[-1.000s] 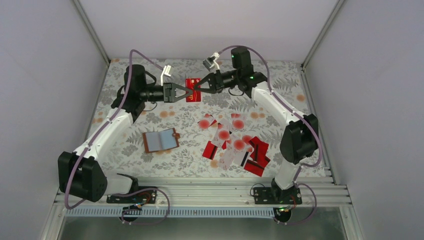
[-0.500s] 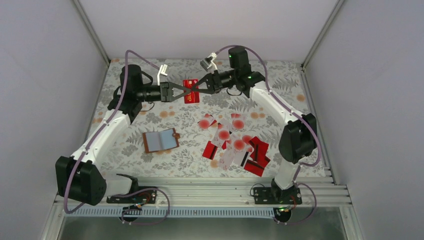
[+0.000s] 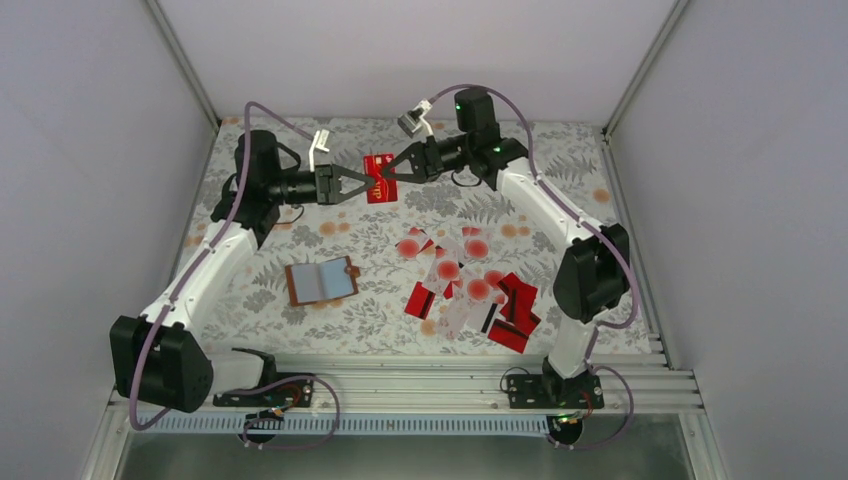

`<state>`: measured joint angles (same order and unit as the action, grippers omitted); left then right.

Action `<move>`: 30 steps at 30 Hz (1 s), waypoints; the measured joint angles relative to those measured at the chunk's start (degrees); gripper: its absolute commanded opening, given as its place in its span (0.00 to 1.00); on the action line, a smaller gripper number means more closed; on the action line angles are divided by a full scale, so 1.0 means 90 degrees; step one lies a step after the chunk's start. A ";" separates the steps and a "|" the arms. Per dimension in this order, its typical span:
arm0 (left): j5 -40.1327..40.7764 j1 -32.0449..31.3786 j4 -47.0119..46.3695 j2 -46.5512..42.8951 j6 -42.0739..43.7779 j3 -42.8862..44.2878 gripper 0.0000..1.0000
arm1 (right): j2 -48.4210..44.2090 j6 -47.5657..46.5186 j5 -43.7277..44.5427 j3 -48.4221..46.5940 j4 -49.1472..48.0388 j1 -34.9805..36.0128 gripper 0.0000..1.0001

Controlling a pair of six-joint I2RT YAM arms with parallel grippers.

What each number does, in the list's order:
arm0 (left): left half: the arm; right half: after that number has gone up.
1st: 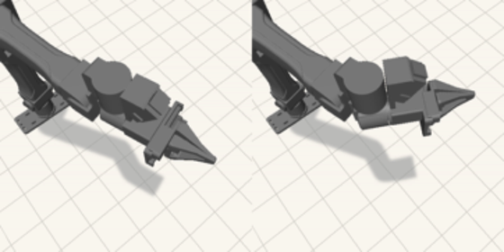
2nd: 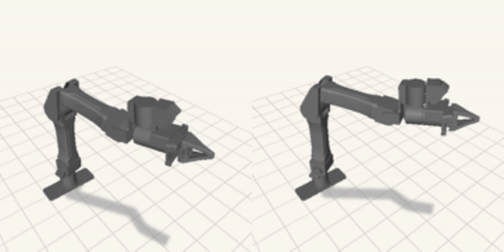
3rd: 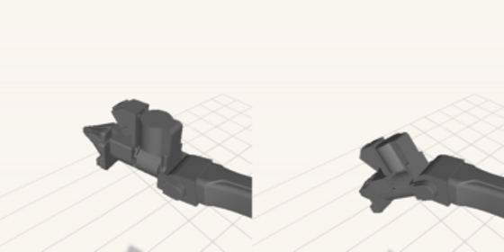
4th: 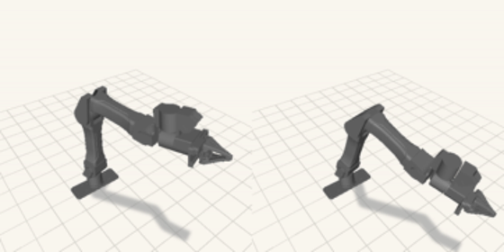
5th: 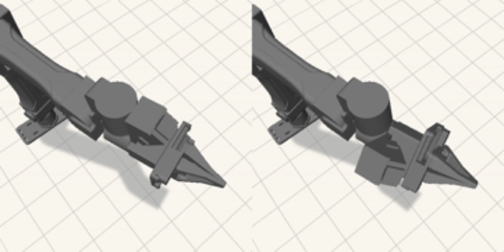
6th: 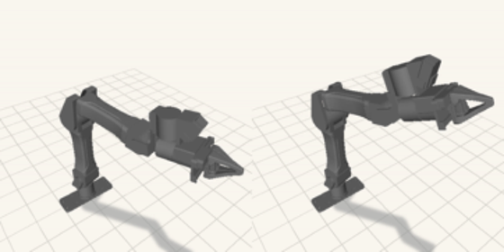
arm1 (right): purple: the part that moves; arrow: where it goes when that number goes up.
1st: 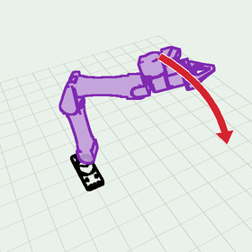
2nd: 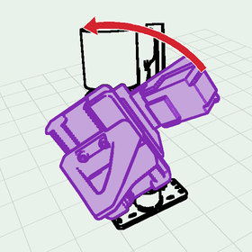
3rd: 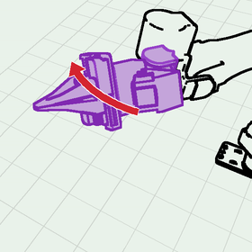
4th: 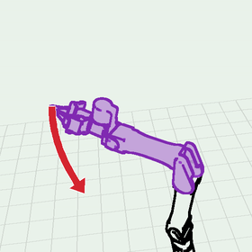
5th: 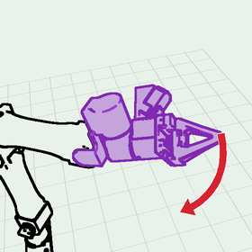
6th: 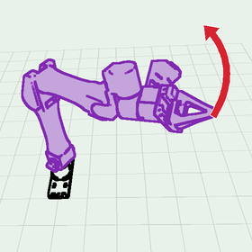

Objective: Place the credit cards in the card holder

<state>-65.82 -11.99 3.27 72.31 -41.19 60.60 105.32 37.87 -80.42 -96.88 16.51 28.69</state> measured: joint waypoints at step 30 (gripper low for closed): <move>0.3922 0.0784 0.5085 -0.0792 0.1814 -0.0600 0.02 | 0.1443 -0.1132 0.2229 -0.0092 0.1851 0.0797 0.54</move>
<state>-30.52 -4.93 49.04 65.19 -24.86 55.20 118.30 27.68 -60.36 -97.71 33.17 35.86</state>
